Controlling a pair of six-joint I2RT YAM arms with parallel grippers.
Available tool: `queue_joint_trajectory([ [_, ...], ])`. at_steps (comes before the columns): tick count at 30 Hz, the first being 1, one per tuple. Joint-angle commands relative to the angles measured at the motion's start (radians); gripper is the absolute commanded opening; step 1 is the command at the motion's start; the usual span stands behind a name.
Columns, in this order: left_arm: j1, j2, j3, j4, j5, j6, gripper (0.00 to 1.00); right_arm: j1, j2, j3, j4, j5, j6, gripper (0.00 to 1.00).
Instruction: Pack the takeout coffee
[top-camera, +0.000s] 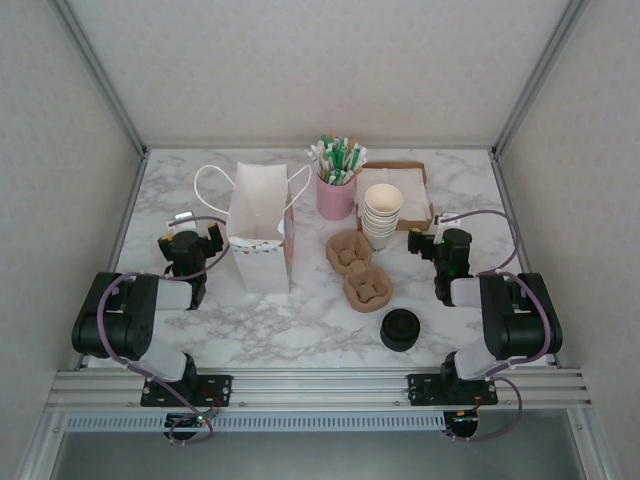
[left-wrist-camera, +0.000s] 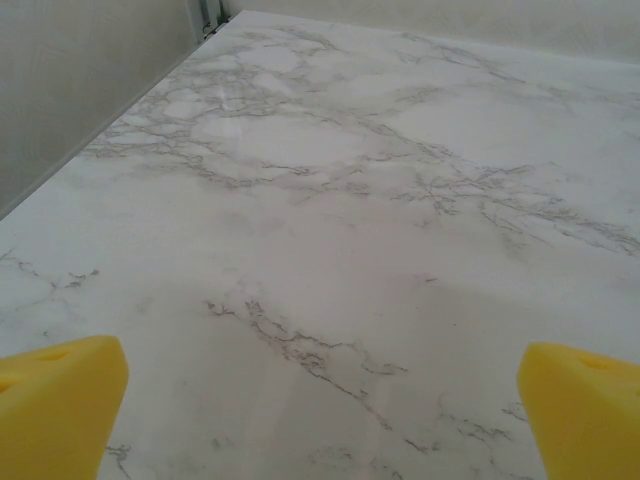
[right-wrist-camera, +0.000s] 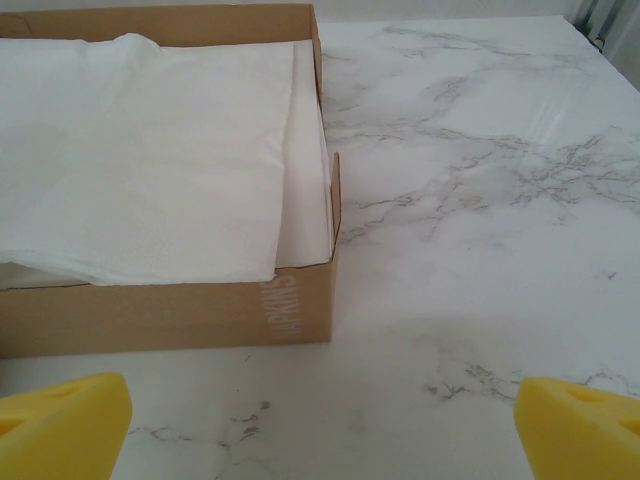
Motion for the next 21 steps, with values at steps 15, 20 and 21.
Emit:
queue_joint_trajectory([
  [15, -0.03, -0.265, 0.049, -0.31, -0.165, -0.034, 1.0, -0.003, -0.197, 0.052, -0.245, 0.011, 0.029, 0.99],
  [20, -0.029, -0.614, 0.009, -0.515, -0.187, -0.141, 1.0, -0.004, -0.467, 0.06, -0.523, 0.118, 0.144, 0.99],
  [21, -0.028, -0.685, 0.029, -0.61, -0.174, -0.192, 1.0, -0.005, -0.518, 0.091, -0.636, 0.141, 0.187, 0.99],
])
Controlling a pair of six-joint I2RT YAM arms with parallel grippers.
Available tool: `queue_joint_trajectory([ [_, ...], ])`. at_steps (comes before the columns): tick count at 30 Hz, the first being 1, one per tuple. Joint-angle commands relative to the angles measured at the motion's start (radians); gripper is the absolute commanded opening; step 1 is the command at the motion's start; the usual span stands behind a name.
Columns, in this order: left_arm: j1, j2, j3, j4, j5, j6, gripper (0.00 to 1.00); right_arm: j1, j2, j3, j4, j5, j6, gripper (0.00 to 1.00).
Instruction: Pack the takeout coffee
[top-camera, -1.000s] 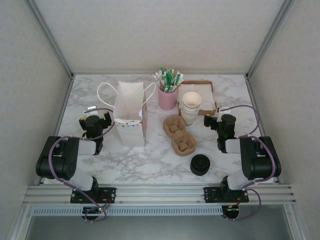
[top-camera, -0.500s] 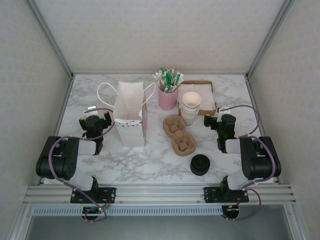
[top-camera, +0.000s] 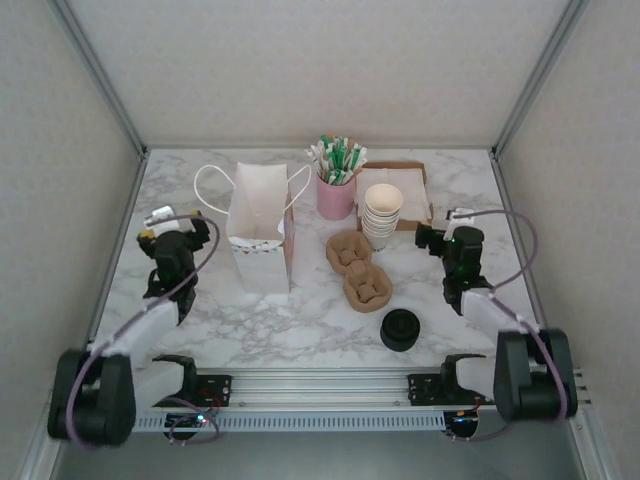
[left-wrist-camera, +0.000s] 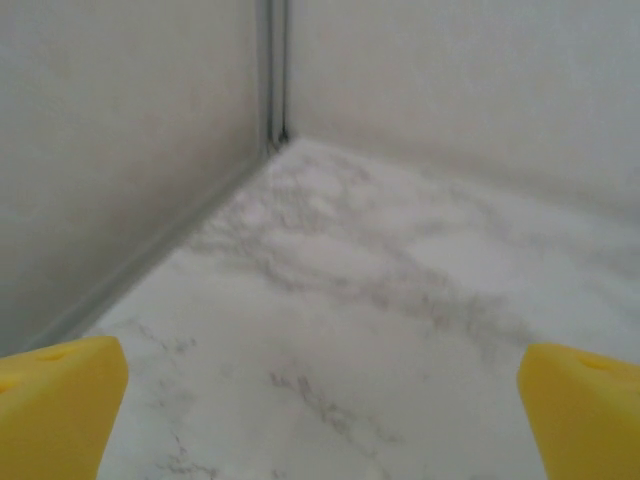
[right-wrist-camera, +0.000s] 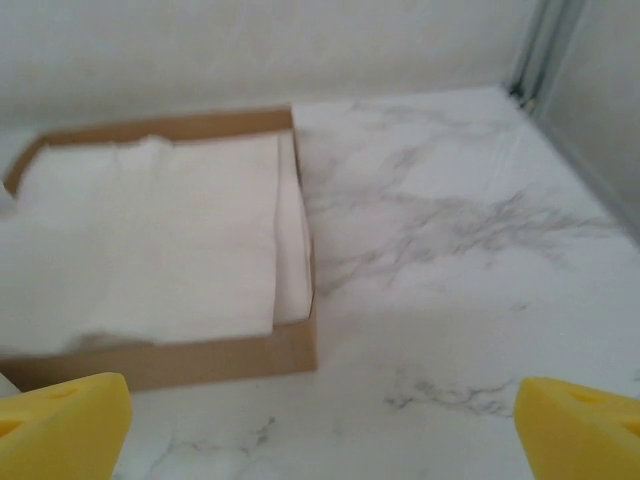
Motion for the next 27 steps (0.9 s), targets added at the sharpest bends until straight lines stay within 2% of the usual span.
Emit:
queue_joint_trajectory([
  [1, -0.001, -0.219, 0.036, -0.332, -0.03, -0.182, 1.0, -0.004, -0.149, 0.089, -0.353, 0.106, 0.161, 0.99],
  [5, 0.0, -0.449, 0.09, -0.673, -0.112, -0.534, 1.0, -0.005, -0.274, 0.227, -0.82, 0.324, 0.574, 0.99],
  [7, -0.002, -0.561, 0.078, -0.778, -0.112, -0.696, 1.0, -0.004, -0.33, 0.24, -0.88, 0.33, 0.615, 0.99],
  [9, -0.001, -0.673, 0.038, -0.781, -0.071, -0.775, 1.0, -0.004, -0.395, 0.237, -0.874, 0.267, 0.621, 0.99],
  [13, 0.0, -0.83, 0.029, -0.797, 0.029, -0.786, 1.0, -0.005, -0.504, 0.258, -0.91, 0.203, 0.657, 0.99],
  [16, 0.0, -0.849, 0.092, -0.877, 0.046, -0.785, 1.0, -0.005, -0.561, 0.302, -0.941, 0.142, 0.627, 0.99],
  [19, -0.001, -0.767, 0.216, -0.949, 0.166, -0.693, 1.0, -0.005, -0.57, 0.364, -0.977, 0.064, 0.583, 0.99],
  [22, -0.005, -0.606, 0.373, -1.019, 0.326, -0.582, 1.0, -0.004, -0.553, 0.42, -0.991, -0.042, 0.542, 0.99],
  [27, -0.004, -0.385, 0.54, -1.12, 0.591, -0.368, 1.0, -0.003, -0.496, 0.504, -0.992, -0.267, 0.465, 0.99],
])
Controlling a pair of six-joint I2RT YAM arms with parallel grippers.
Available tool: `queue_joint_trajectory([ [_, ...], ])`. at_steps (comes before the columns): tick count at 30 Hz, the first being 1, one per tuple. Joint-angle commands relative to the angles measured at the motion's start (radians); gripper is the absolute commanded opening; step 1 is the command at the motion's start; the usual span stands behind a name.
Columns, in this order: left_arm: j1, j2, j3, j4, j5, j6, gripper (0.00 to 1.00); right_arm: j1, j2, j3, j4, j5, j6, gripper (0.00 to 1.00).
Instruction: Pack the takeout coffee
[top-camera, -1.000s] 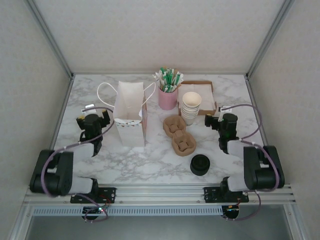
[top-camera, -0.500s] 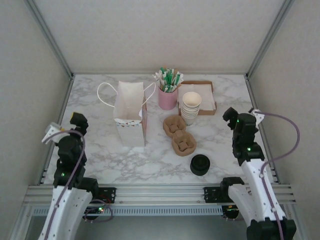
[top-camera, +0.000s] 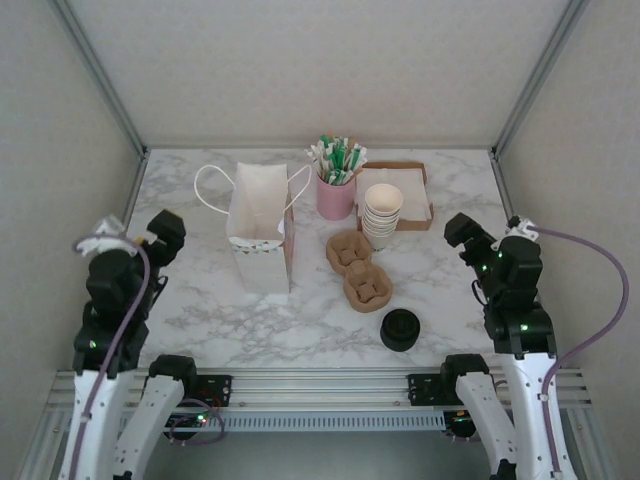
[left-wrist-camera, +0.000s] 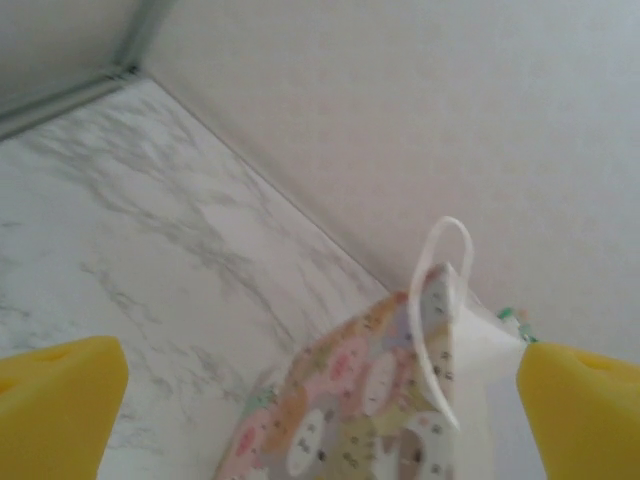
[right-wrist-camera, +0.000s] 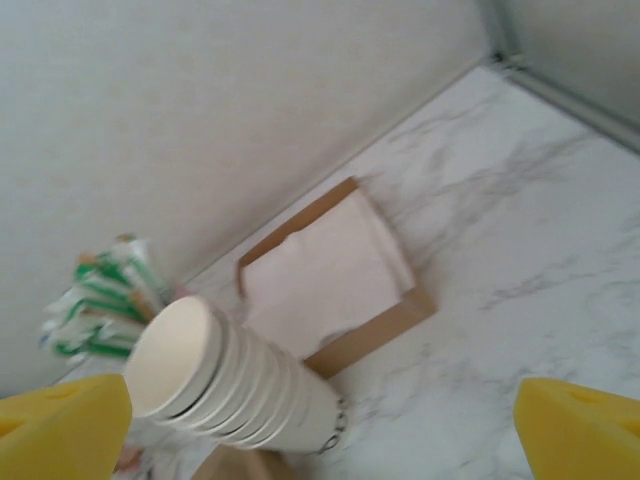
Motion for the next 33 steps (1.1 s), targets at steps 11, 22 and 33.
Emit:
queue_joint_trajectory([
  [11, 0.007, 0.018, -0.035, -0.079, 0.147, 0.185, 1.0, 0.056, 0.373, 0.461, -0.452, -0.026, -0.127, 0.85],
  [22, 0.018, -0.003, -0.053, -0.08, 0.154, 0.158, 1.0, 0.205, 0.593, 0.661, -0.45, 0.007, -0.178, 0.76],
  [33, 0.047, -0.016, -0.063, -0.076, 0.164, 0.117, 1.0, 0.205, 0.75, 0.701, -0.418, -0.058, -0.072, 0.65],
])
